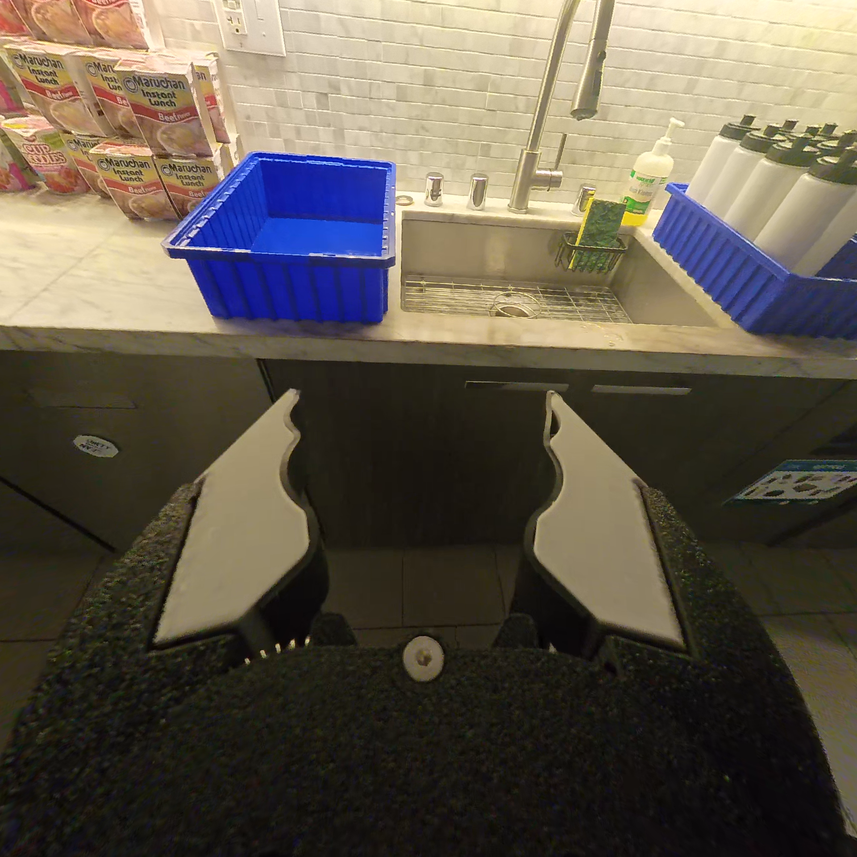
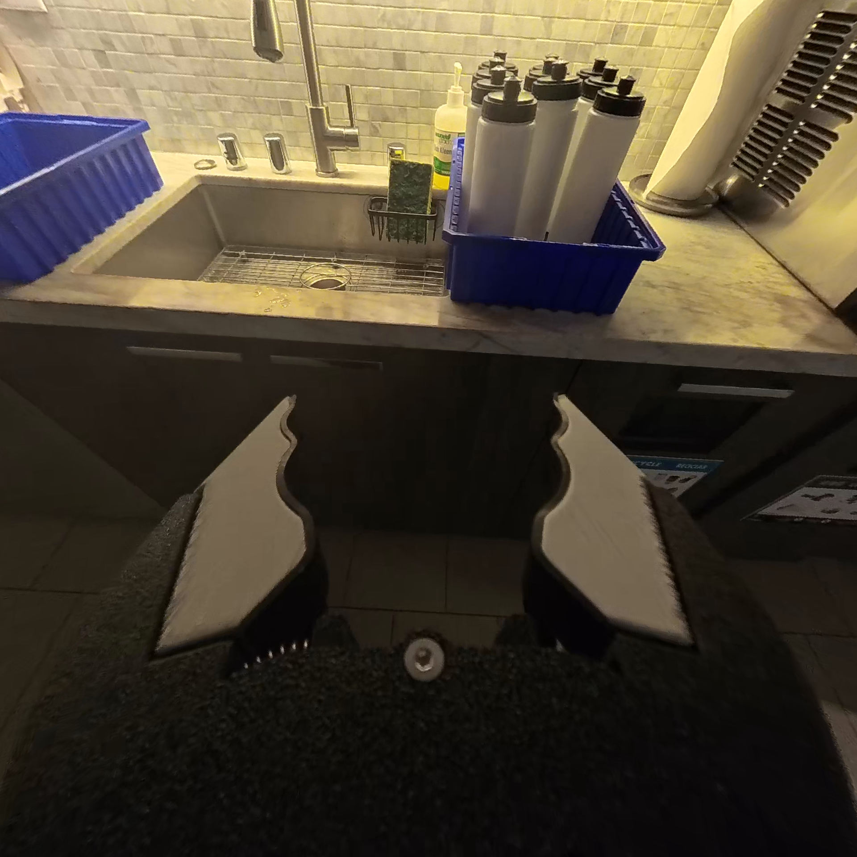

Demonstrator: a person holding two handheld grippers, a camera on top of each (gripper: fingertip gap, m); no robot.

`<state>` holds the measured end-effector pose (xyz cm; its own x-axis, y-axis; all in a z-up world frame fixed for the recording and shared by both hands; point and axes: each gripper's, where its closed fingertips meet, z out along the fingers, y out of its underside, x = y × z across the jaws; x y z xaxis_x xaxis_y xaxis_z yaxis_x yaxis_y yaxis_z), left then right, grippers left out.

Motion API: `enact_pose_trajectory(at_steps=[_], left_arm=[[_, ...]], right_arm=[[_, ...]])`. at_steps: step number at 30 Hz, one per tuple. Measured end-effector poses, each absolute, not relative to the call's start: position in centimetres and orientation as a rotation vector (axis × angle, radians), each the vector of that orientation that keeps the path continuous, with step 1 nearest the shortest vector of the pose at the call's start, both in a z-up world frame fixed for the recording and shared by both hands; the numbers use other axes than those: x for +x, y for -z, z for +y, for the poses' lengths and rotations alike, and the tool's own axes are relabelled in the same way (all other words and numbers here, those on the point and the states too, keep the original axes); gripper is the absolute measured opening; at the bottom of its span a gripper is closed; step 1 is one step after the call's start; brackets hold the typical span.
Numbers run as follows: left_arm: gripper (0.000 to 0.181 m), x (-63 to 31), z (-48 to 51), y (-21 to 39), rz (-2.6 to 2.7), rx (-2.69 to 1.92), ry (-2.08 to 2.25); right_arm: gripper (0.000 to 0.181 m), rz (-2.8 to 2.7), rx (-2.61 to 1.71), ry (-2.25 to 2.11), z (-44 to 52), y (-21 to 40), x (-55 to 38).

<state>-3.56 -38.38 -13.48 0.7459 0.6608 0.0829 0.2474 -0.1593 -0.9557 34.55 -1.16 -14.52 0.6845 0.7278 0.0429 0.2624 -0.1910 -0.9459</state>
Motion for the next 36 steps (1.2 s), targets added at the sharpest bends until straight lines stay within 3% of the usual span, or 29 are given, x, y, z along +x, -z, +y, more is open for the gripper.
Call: enact_pose_trajectory(at_steps=[18, 24, 26, 34, 36], left_arm=[[0.101, -4.5, -36.6, 14.2, -0.709, -1.749, -0.405], [0.081, -2.3, -31.8, 17.1, -0.635, -1.875, -0.337], [0.077, -1.7, -29.2, 18.3, -0.589, -1.914, -0.346], [0.040, 1.7, -18.7, 22.4, -0.451, -2.098, -0.370], [0.028, 2.3, -16.8, 22.8, -0.425, -2.125, -0.380]], right_arm=[[0.104, -0.775, -1.760, -0.484, 0.0, 14.4, 34.6], [0.096, -0.985, -1.591, -0.500, -4.1, 11.3, 29.3], [0.087, -1.049, -1.543, -0.607, -7.3, 10.0, 26.2], [0.000, -1.358, -1.339, -1.216, -23.3, 5.2, 16.4], [0.000, -1.429, -1.324, -1.239, -25.4, 5.4, 14.9]])
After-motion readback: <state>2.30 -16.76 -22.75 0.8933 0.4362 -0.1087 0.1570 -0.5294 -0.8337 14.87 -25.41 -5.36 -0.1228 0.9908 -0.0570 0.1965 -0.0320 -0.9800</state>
